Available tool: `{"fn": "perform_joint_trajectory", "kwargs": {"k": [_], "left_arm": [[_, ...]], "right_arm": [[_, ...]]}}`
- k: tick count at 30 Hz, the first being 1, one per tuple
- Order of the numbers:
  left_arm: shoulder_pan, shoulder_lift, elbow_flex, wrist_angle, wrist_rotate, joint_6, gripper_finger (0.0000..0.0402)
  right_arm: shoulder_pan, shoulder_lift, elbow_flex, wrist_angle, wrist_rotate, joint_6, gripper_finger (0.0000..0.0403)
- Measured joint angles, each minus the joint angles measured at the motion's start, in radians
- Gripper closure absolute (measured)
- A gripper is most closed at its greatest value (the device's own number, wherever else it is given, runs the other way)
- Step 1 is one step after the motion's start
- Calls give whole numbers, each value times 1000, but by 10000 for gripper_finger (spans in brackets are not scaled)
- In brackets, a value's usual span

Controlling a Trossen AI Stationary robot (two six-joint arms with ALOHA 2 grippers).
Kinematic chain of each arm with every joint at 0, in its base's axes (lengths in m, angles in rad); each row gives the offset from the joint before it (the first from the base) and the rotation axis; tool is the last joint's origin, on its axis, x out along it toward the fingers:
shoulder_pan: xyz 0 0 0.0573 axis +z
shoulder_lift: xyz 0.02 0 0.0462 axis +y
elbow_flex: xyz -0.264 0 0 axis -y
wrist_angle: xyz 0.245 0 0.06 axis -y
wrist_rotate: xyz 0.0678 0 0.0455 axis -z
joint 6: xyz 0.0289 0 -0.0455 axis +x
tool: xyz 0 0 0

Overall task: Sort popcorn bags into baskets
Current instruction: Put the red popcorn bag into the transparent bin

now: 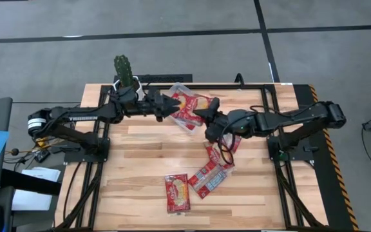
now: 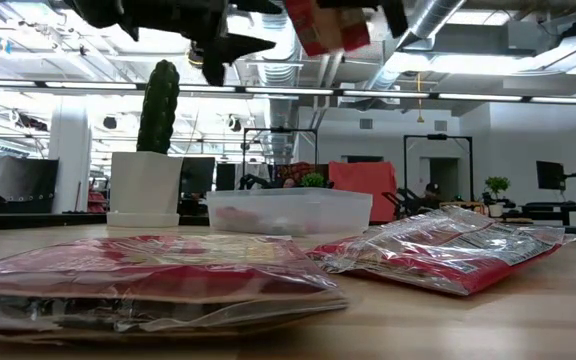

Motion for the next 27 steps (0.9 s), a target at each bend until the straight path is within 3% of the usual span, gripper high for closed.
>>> {"fn": "perform_joint_trajectory", "kwargs": {"k": [5, 13, 27], "left_arm": [[-2, 72, 0, 101, 51, -66, 164], [-2, 137, 0, 312, 42, -145, 164], [-23, 136, 0, 310, 102, -210, 164]], "right_arm": [[-10, -1, 0, 30, -13, -7, 365], [-8, 0, 0, 4, -21, 39, 369], [-30, 13, 1, 7, -127, 29, 368]]}}
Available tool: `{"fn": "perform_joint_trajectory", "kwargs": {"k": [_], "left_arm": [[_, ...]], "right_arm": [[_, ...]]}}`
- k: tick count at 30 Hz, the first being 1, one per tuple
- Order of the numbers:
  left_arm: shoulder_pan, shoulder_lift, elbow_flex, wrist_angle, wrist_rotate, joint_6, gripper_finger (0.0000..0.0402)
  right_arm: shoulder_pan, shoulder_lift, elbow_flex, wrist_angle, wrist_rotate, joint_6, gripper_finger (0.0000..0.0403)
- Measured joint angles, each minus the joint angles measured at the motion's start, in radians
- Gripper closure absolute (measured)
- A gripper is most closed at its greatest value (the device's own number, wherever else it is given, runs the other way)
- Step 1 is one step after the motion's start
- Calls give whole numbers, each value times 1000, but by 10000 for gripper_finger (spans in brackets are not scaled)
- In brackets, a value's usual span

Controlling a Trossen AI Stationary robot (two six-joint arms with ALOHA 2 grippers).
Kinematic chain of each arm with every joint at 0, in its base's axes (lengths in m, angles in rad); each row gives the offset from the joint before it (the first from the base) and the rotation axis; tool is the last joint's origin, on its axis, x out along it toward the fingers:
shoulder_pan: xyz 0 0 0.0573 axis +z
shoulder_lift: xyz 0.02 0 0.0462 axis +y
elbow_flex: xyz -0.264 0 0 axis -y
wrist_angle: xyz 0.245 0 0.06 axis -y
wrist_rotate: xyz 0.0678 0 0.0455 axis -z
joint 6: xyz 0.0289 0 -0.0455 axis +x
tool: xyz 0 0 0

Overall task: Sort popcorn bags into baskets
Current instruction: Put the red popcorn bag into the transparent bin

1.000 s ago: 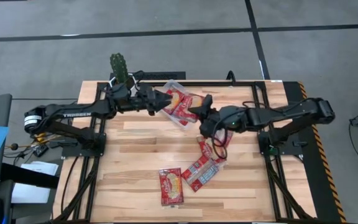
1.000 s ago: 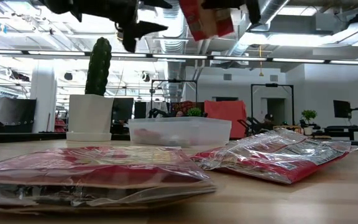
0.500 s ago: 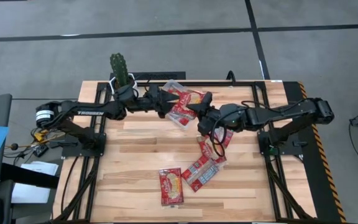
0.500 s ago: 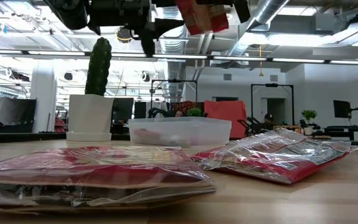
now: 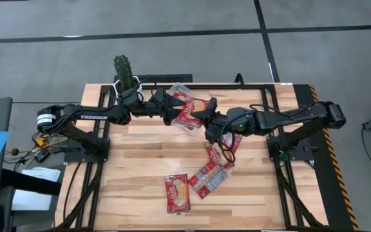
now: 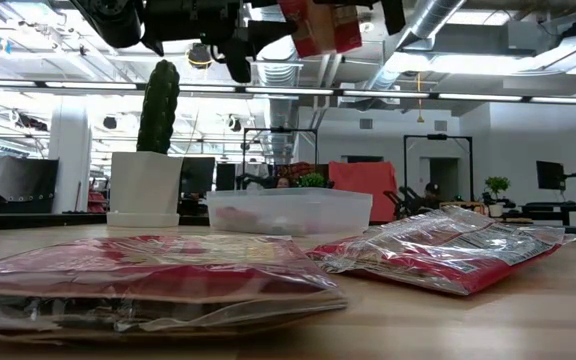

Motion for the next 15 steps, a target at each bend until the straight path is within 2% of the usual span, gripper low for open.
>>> {"fn": "perform_joint_trajectory", "kwargs": {"k": [10, 15], "left_arm": [[-12, 0, -2, -24, 12, -22, 165], [-12, 0, -2, -29, 23, -22, 188]], "right_arm": [[-5, 47, 2, 17, -2, -37, 362], [-21, 48, 1, 21, 1, -37, 366]]}}
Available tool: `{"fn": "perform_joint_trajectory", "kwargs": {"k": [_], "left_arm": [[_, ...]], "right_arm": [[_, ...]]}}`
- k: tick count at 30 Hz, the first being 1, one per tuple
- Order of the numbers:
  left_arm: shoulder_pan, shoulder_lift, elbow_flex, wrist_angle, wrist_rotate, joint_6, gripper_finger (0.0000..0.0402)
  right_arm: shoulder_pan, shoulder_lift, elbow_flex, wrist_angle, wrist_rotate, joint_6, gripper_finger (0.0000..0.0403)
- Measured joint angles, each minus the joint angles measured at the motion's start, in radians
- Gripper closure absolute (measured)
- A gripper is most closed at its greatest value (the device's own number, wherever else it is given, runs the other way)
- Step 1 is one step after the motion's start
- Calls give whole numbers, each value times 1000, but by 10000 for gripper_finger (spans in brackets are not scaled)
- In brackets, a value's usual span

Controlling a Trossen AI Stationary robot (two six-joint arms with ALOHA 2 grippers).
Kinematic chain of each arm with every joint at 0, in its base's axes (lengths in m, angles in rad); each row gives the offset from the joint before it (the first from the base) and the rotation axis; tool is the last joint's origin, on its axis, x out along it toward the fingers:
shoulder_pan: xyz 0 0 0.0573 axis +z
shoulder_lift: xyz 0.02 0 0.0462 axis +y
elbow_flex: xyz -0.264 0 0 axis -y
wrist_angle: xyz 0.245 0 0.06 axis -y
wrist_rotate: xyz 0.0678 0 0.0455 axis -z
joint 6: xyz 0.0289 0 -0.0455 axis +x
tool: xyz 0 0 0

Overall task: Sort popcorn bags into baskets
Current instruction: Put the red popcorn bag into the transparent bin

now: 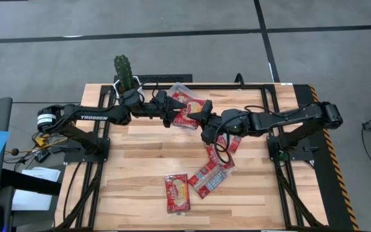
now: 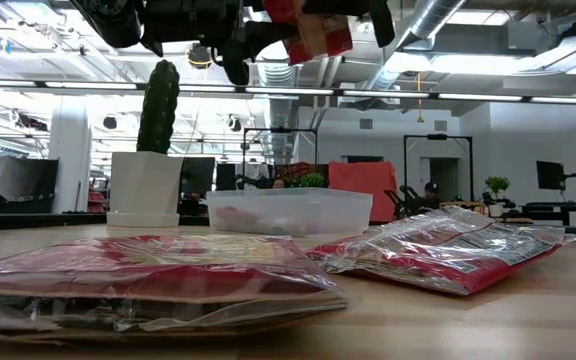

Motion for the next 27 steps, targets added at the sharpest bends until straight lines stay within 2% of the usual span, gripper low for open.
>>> {"fn": "perform_joint_trajectory", "kwargs": {"k": [16, 23, 27], "left_arm": [[-1, 0, 0, -2, 18, 34, 332], [-1, 0, 1, 0, 1, 45, 387], [11, 0, 3, 7, -8, 45, 393]], "right_arm": [[-5, 0, 0, 8, -5, 14, 351], [-4, 0, 0, 11, -1, 85, 306], [26, 1, -1, 10, 90, 104, 265]]}}
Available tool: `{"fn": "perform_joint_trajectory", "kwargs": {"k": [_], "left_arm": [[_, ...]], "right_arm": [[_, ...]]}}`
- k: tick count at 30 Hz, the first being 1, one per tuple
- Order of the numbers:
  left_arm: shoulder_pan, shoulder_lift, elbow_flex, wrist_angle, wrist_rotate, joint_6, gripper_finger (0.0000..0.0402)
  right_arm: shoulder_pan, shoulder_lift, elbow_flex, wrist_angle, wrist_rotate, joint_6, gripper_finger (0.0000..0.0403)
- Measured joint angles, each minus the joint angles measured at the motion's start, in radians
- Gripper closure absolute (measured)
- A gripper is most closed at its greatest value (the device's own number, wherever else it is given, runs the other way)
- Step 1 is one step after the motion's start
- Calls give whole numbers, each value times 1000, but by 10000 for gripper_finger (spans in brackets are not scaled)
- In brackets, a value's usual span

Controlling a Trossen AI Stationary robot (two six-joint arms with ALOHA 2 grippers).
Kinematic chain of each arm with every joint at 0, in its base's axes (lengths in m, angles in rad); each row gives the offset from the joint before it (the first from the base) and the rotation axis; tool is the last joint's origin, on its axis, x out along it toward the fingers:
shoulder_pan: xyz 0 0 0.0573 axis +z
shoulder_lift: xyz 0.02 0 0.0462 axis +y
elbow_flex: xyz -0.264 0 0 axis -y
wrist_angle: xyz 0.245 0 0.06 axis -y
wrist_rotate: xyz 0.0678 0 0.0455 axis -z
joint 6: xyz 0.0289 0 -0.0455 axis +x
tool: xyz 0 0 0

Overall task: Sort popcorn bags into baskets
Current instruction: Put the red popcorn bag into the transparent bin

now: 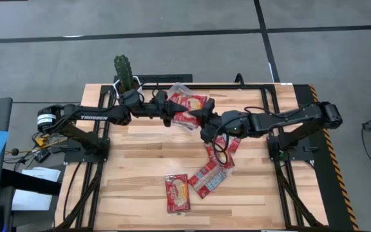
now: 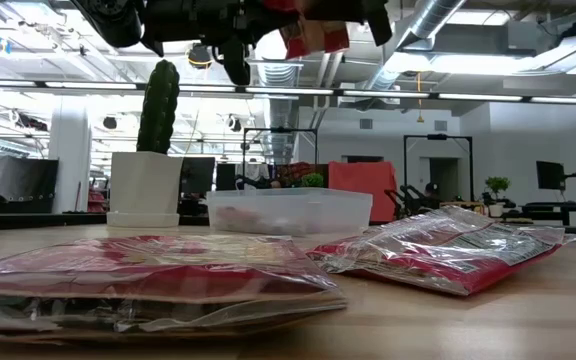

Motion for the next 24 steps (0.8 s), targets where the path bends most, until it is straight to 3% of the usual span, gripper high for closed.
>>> {"fn": "perform_joint_trajectory", "kwargs": {"k": [7, 11, 14, 17, 24], "left_arm": [[85, -3, 1, -41, 48, 60, 395], [165, -3, 2, -182, 146, 180, 397], [229, -3, 2, -336, 233, 328, 396], [278, -3, 0, -455, 255, 460, 396], [334, -3, 30, -522, 250, 703, 398]], "right_arm": [[75, -14, -2, -65, 158, 48, 198], [99, -52, -3, -203, 173, 252, 177], [94, -105, -1, -316, 172, 451, 173], [84, -152, -1, -410, 174, 619, 176], [60, -221, -1, -527, 167, 833, 188]]}}
